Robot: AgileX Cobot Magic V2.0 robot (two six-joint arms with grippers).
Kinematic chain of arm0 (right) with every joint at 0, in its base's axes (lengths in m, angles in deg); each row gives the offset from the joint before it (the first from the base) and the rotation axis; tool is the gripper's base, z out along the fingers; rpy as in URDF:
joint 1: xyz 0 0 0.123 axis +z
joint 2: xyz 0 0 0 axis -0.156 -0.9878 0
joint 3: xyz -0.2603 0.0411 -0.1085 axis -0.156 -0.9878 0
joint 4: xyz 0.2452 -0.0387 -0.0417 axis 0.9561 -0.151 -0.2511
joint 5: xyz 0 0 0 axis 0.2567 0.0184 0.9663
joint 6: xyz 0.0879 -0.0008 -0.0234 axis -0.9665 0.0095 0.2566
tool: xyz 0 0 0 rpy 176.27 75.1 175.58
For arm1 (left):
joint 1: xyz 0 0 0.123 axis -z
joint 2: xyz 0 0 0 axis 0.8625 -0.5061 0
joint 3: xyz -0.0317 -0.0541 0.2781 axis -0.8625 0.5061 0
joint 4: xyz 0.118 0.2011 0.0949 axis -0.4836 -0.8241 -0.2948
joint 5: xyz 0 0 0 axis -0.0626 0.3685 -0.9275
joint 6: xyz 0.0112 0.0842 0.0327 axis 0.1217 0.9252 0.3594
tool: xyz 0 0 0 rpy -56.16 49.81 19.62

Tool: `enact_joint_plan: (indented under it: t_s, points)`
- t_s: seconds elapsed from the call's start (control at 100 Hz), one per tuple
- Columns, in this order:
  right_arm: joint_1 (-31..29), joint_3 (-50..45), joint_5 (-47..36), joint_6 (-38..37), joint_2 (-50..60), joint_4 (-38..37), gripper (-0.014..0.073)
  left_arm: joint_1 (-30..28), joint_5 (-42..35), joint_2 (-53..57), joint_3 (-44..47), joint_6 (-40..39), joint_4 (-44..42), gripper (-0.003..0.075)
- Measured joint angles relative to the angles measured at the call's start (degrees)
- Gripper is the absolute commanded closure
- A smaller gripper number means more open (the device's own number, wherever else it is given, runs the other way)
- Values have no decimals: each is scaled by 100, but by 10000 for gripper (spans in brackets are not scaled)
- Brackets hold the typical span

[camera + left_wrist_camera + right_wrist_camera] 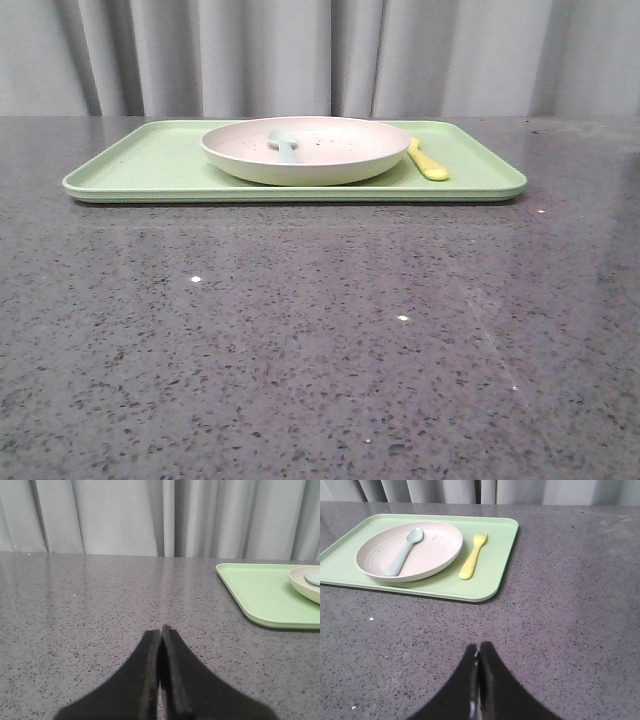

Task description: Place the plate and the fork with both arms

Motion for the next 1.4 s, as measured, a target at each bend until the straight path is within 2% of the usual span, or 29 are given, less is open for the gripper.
enact_joint_plan:
  t_s: [0.24,0.53,0.71,0.96,1.12,1.4]
  points:
    - [-179,-171,-225,10,84,-312,660,0,0,0,0,0,0,741]
    - [-780,-1566,-2151,51,489,-161,660,0,0,0,0,0,0,741]
    - [-1063,-2364,-2674,288,897,-1,660,0,0,0,0,0,0,741]
    - [-1474,-2893,-2808,682,1446,287,660,0,0,0,0,0,0,741]
    - [-1638,-2925,-2734,708,1909,340,660,0,0,0,0,0,0,741]
    - [-1737,-2925,-2470,733,1965,340,660,0,0,0,0,0,0,741]
